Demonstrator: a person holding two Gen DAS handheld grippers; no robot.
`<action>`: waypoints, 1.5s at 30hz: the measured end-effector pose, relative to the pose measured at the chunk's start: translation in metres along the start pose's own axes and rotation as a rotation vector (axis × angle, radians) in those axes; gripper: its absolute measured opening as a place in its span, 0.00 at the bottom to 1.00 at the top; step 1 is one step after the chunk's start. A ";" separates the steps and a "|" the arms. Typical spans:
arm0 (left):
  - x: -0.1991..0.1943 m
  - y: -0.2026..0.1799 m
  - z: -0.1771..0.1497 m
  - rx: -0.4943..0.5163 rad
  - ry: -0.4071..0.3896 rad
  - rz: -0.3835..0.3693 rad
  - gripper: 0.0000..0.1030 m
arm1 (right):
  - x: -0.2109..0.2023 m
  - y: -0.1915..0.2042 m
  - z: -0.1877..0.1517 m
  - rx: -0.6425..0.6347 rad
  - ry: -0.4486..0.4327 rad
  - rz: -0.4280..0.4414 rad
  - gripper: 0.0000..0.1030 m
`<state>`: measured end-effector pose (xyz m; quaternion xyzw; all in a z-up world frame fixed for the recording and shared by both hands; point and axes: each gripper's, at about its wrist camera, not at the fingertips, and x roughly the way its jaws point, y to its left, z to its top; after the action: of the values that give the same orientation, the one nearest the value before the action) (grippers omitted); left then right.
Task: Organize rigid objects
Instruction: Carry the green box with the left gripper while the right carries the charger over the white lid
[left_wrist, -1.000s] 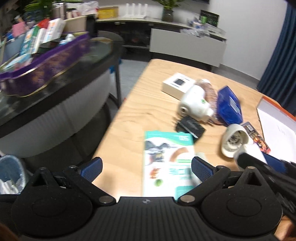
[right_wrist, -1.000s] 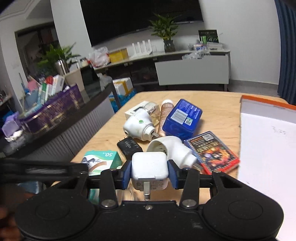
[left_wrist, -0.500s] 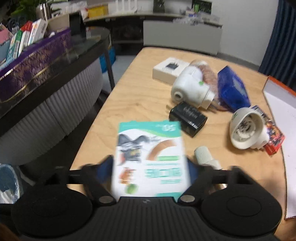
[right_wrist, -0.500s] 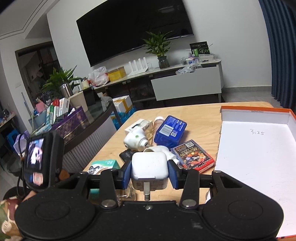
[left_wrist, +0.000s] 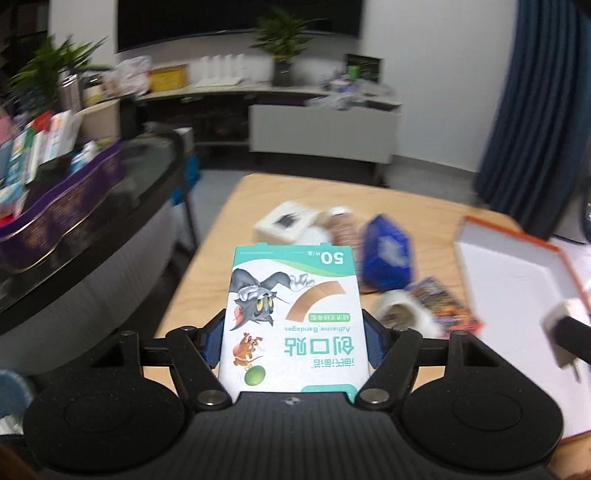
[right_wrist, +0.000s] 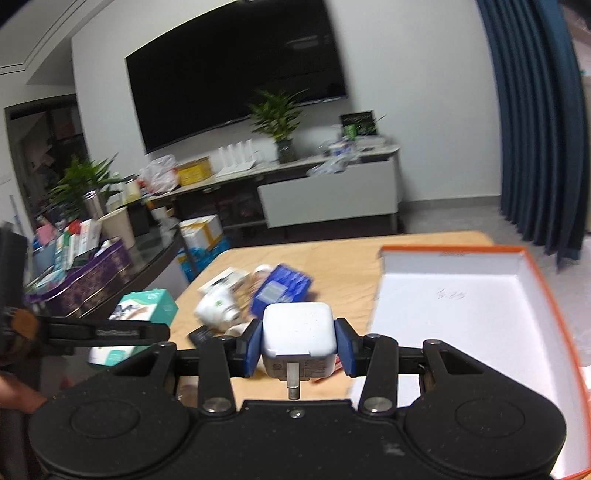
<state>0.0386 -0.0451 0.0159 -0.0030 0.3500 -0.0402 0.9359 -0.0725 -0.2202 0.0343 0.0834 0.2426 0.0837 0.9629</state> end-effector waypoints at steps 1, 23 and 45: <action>0.000 -0.007 0.001 0.014 -0.003 -0.020 0.69 | -0.002 -0.005 0.002 0.006 -0.007 -0.011 0.50; 0.008 -0.137 0.037 0.164 -0.044 -0.277 0.69 | -0.028 -0.096 0.033 0.106 -0.100 -0.203 0.50; 0.027 -0.168 0.039 0.204 -0.014 -0.296 0.69 | 0.008 -0.125 0.059 0.071 -0.023 -0.286 0.50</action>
<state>0.0724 -0.2160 0.0333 0.0401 0.3335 -0.2126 0.9176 -0.0220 -0.3472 0.0565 0.0829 0.2437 -0.0638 0.9642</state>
